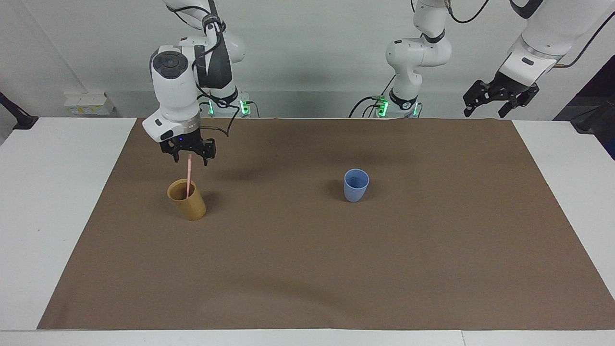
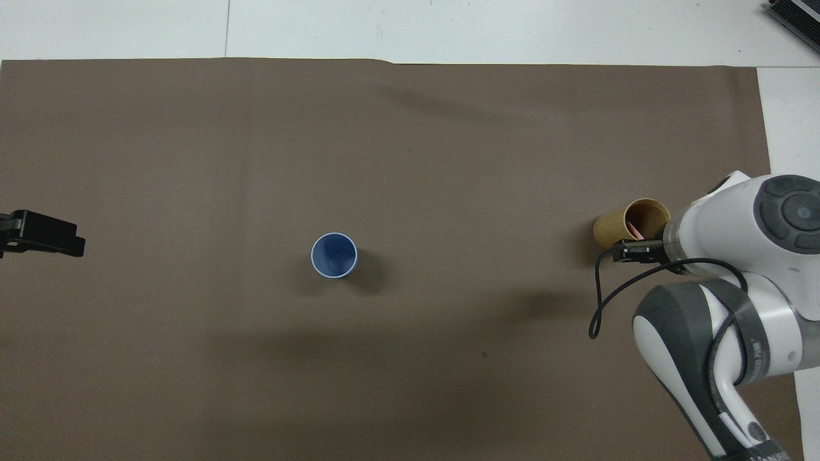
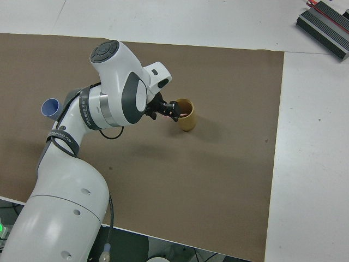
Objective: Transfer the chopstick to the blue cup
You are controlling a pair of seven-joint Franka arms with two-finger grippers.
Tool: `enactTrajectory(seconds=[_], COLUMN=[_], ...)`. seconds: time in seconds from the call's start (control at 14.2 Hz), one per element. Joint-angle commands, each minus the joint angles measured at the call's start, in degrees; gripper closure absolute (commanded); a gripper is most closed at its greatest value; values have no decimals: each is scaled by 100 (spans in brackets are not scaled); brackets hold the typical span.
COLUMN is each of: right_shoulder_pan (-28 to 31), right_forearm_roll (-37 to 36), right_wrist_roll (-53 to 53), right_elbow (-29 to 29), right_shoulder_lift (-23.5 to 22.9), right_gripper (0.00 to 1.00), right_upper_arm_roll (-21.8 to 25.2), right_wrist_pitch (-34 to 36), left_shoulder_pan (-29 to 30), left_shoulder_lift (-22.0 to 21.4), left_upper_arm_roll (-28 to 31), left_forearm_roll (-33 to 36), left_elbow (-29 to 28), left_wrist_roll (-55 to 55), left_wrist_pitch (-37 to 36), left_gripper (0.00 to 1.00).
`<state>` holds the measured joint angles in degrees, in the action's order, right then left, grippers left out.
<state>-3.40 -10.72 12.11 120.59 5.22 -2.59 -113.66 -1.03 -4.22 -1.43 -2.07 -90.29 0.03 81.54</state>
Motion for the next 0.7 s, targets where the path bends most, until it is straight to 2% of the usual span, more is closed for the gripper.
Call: enactTrajectory(seconds=[0.0,0.21,0.28,0.42,0.63], right_shoulder_pan=[59,59,68,68,68], right_forearm_roll=[-132,-132,-132,-132,-132], right_wrist_roll=[72,63,63,63,63], right_elbow=[158,140,131,131,123], right_shoulder_lift=[146,146,146,146,146], right_gripper=[41,58,60,71,81], right_upper_arm_roll=[-48,-48,-48,-48,-48], right_wrist_pitch=[-34,-60,-60,-69,-78], left_shoulder_pan=[67,68,59,59,67], left_shoulder_lift=[-44,-44,-44,-44,-44], left_upper_arm_roll=[-24,-24,-24,-33,-24], left_forearm_roll=[14,23,14,14,14], left_elbow=[38,37,38,20,20], left_wrist_roll=[24,24,24,15,24], left_wrist_pitch=[-24,-24,-24,-41,-33], left_gripper=[0,0,0,0,0])
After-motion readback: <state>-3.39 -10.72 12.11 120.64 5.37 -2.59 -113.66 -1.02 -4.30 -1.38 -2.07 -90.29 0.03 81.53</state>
